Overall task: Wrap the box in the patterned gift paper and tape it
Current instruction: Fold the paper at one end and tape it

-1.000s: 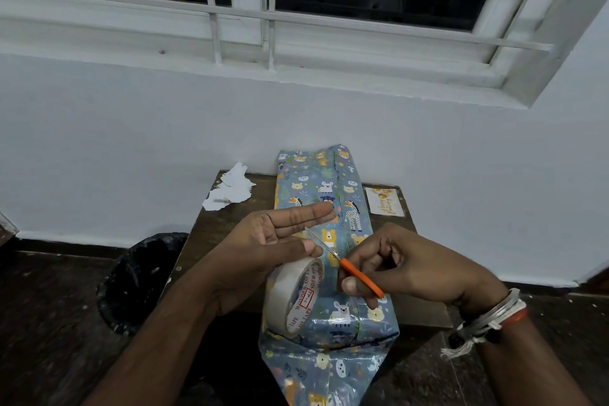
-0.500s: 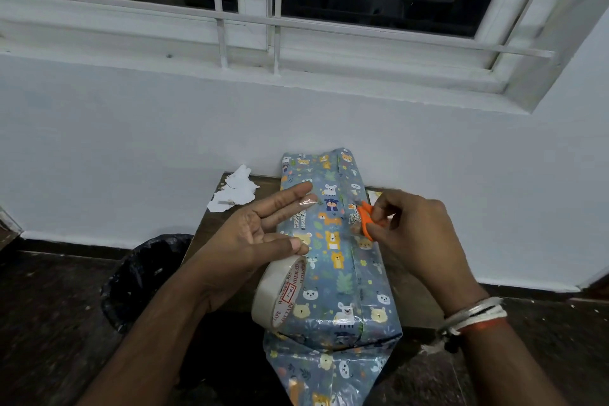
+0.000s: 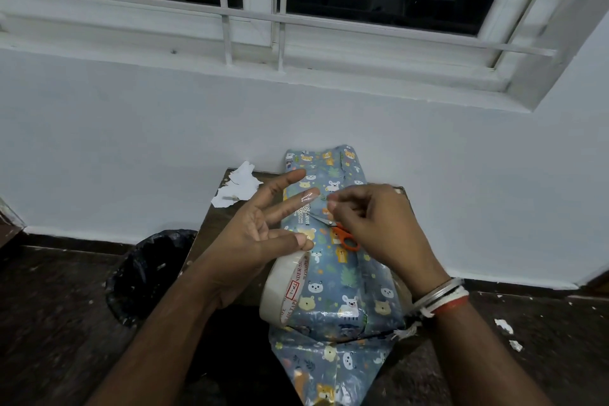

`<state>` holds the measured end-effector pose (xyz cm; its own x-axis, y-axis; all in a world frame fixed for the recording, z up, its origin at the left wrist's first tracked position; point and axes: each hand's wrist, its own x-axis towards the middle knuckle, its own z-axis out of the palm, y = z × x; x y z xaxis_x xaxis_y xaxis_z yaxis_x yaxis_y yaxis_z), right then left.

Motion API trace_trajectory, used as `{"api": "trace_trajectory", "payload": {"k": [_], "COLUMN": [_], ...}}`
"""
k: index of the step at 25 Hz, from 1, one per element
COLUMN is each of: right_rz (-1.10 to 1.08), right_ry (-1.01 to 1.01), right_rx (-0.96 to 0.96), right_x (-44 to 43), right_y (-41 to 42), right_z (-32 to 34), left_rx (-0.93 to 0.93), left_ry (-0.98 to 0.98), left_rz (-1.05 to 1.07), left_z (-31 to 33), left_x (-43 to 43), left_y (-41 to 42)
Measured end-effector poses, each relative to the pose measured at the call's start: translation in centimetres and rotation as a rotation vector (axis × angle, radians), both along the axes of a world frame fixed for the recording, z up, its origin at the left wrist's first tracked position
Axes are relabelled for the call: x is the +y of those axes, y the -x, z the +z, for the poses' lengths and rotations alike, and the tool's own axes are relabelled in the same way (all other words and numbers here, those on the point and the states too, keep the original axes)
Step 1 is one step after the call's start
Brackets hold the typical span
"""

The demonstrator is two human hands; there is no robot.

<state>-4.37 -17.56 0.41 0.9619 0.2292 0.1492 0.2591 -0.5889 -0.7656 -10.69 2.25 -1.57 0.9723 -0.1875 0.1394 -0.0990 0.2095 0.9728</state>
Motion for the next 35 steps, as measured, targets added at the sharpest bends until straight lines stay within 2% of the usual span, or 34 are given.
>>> {"api": "trace_trajectory", "payload": {"k": [1,3,7,10,12,14,16,18,22,25,27,31,35], "right_rz": [-0.017,0.008,0.001,0.015,0.011,-0.047,0.003,0.152,0.403,0.437,0.418,0.331,0.292], "right_ry": [-0.294,-0.587,-0.755,-0.75,-0.685,-0.537,-0.275,0.006,0.32,0.577,0.678,0.68,0.614], "right_rx": [0.135,0.368,0.49,0.41,0.227,-0.035,-0.301,-0.438,-0.433,-0.569,-0.641,-0.617,-0.636], "right_x": [0.5,1.3,1.4,0.6,-0.1,-1.7,-3.8,-5.9,-7.6,-7.3,-6.7,-6.2,-6.1], "right_y": [0.6,1.7,3.1,4.4,5.7,7.4,9.6,12.5,17.3,17.7,17.4,16.9,16.4], "right_z": [0.6,1.4,1.6,1.4,1.0,0.0,-2.2,-5.0,-9.3,-11.4,-12.5,-13.1,-12.8], "left_rx": [-0.003,-0.014,-0.028,-0.037,-0.015,0.036,0.083,0.11,0.128,0.115,0.108,0.104,0.117], "left_ry": [0.0,-0.013,-0.035,-0.065,-0.051,-0.03,-0.034,-0.053,-0.072,-0.047,-0.042,-0.081,-0.213], "left_rz": [0.002,0.002,0.005,-0.016,-0.009,0.023,0.028,0.025,0.048,0.06,0.068,0.062,0.022], "left_z": [-0.1,-0.3,-0.5,-0.6,-0.9,-1.4,-2.2,-3.1,-4.7,-5.1,-5.1,-5.1,-4.8], "left_x": [0.0,-0.3,-0.9,-1.3,-1.1,-0.4,0.3,0.5,0.0,-0.1,-0.6,-1.6,-1.9], "left_y": [0.1,0.4,1.5,2.9,3.9,4.8,5.8,7.1,8.7,9.0,9.2,9.5,9.7]}}
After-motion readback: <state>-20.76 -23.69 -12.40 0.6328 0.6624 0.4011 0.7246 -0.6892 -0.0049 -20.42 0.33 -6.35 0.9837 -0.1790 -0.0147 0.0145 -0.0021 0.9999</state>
